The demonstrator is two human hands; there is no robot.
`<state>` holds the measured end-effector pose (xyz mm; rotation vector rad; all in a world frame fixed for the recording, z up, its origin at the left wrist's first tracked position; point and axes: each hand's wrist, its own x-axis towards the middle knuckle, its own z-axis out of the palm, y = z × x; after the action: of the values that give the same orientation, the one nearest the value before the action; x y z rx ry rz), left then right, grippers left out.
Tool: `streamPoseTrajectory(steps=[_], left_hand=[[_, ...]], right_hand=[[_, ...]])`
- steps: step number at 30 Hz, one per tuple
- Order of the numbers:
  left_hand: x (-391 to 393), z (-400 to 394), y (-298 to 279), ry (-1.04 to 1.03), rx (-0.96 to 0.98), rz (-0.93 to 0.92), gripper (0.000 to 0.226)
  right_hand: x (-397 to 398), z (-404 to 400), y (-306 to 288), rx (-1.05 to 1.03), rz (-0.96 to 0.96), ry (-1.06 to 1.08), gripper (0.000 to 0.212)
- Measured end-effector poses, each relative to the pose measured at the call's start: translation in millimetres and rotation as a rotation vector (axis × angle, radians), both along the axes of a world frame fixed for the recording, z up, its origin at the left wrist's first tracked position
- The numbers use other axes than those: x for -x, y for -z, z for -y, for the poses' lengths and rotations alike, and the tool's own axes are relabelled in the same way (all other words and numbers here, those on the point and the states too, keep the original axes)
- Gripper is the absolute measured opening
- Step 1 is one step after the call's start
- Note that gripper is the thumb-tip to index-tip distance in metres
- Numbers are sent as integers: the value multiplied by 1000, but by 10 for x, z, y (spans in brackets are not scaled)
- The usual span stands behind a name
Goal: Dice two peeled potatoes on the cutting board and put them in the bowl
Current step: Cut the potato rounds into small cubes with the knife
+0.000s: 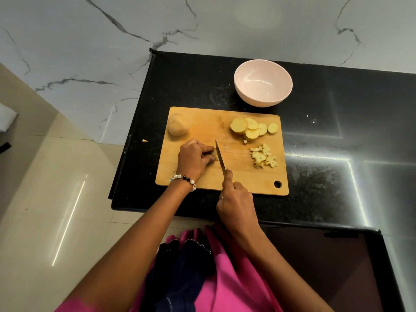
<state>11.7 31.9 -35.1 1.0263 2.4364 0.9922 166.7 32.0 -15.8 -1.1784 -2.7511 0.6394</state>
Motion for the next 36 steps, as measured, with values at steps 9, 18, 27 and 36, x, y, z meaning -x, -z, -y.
streamPoseTrajectory(steps=[9, 18, 27, 36], left_hand=[[8, -18, 26, -32, -15, 1, 30], [11, 10, 18, -39, -42, 29, 30], [26, 24, 12, -56, -51, 27, 26], [-3, 7, 52, -86, -56, 4, 23]], right_hand=[[267, -79, 40, -91, 140, -60, 65], [-119, 156, -107, -7, 136, -38, 62], [126, -2, -117, -45, 155, -70, 62], [246, 29, 33, -109, 177, -75, 65]])
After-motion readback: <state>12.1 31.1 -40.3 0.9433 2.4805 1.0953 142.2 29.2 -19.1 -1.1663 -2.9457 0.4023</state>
